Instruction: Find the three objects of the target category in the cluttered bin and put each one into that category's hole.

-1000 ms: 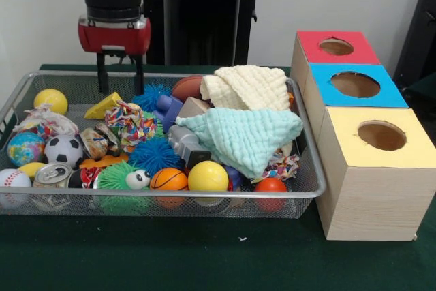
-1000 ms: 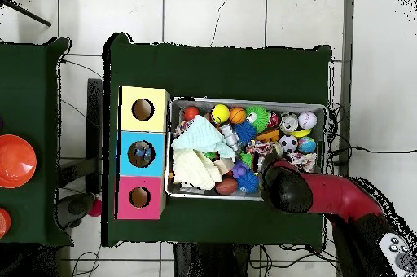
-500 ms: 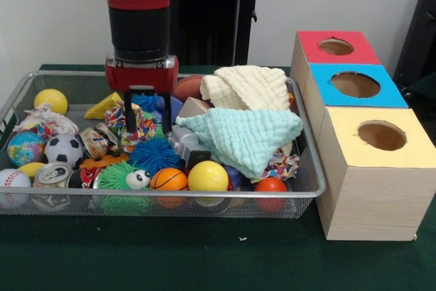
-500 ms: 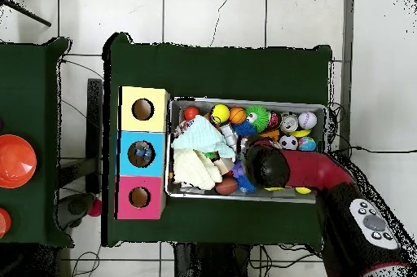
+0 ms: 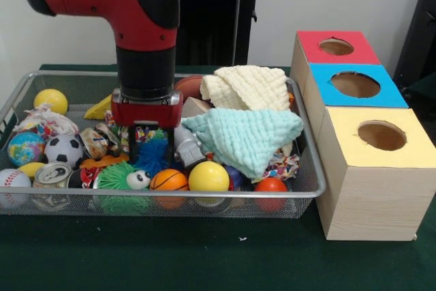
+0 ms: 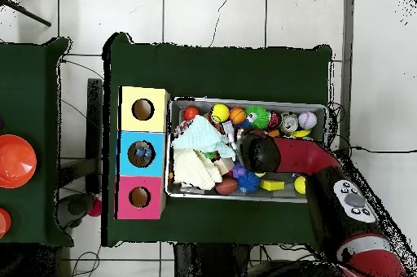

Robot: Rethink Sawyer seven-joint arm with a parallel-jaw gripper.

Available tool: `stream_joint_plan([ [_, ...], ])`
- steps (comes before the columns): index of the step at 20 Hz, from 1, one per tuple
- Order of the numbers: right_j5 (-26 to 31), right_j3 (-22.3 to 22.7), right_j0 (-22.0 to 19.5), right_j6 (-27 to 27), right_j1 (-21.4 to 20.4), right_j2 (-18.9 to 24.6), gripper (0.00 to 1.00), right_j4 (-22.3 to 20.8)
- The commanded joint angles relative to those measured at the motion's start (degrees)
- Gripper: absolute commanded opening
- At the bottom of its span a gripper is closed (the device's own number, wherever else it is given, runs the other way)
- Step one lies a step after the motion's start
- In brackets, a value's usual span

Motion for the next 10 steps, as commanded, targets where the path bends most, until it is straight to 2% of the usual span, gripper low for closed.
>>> stream_joint_plan([
  [1,4.5,-9.8,2.1,5.2,10.1,-5.1,1.0,-0.8],
  [5,2.8,-11.2,1.8,3.7,12.4,-4.9,1.0,-1.3],
  [10,1.0,-12.1,1.7,4.6,15.1,-5.6,1.0,-1.2],
])
